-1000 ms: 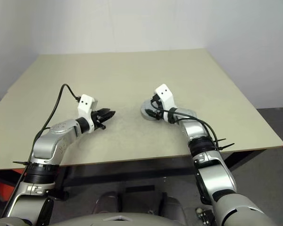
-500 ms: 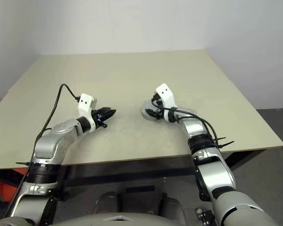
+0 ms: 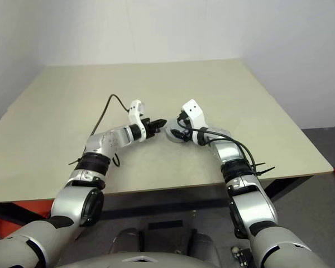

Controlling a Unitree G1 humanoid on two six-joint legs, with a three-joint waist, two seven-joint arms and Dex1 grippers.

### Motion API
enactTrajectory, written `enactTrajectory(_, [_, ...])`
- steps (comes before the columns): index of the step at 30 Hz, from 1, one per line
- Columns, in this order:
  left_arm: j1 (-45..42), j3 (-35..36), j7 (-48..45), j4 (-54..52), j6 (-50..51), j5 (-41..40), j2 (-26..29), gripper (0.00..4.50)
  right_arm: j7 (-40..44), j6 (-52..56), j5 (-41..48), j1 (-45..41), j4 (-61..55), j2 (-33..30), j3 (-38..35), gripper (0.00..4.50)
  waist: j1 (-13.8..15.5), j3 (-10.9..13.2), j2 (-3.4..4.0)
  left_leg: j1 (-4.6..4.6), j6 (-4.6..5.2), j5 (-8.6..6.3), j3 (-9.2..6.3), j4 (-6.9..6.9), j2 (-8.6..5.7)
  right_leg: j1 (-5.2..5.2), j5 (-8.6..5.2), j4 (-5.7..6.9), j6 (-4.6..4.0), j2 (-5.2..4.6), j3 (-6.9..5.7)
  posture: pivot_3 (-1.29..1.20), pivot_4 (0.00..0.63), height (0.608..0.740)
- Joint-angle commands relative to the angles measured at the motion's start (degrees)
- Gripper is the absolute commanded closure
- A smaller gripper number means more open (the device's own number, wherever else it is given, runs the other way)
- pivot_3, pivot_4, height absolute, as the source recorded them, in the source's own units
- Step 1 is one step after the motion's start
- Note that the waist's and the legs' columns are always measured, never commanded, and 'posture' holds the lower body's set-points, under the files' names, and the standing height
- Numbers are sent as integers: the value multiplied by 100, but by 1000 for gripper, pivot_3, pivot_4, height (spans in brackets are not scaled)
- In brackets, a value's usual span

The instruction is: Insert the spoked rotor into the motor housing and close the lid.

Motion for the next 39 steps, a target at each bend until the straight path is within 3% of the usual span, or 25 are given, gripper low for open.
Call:
enactTrajectory(1, [-370, -31, -233, 330, -124, 94, -30, 4462, -171, 153, -146, 152, -85, -76, -10, 1330, 8, 0, 0, -1, 0, 0, 0, 0, 0, 0, 0, -1, 0, 0, -1, 0, 0, 740])
enactTrajectory(13, [-484, -72, -115, 705, -190, 474, -158, 4462, -24, 491, 0, 173, -438, -151, -98, 1330, 47, 1, -1, -2, 3, -1, -1, -1, -2, 7, 0, -9, 0, -8, -3, 0, 0, 740])
enactTrajectory(14, [-478, -73, -118, 676, -166, 477, -165, 4500, -45, 489, -21, 156, -451, -154, -91, 587, 54, 1, -1, -2, 3, -2, -1, -2, -2, 8, 0, -12, 0, -9, -3, 0, 0, 740])
enactTrajectory(16, [-468, -70, -126, 629, -125, 472, -172, 4500, -94, 427, -53, 139, -491, -151, -90, 42, 56, 1, -1, -4, 6, -3, -1, -4, -2, 8, 0, -16, 0, -10, -3, 0, 0, 740])
enactTrajectory(31, [-453, -114, -298, 483, 33, 457, -217, 4500, 462, 1639, 733, 135, -2964, -853, -626, 42, 135, 3, -2, -32, 30, -18, 1, -17, -1, 6, 1, -74, -1, -10, -7, 0, 0, 740])
enactTrajectory(39, [-445, -176, -416, 382, 120, 463, -287, 4500, -172, 3716, 1612, 182, -2457, -960, -1838, 42, 196, 3, -2, -30, 29, -17, 3, -20, -1, 9, 1, -77, -1, -17, -7, 0, 0, 740])
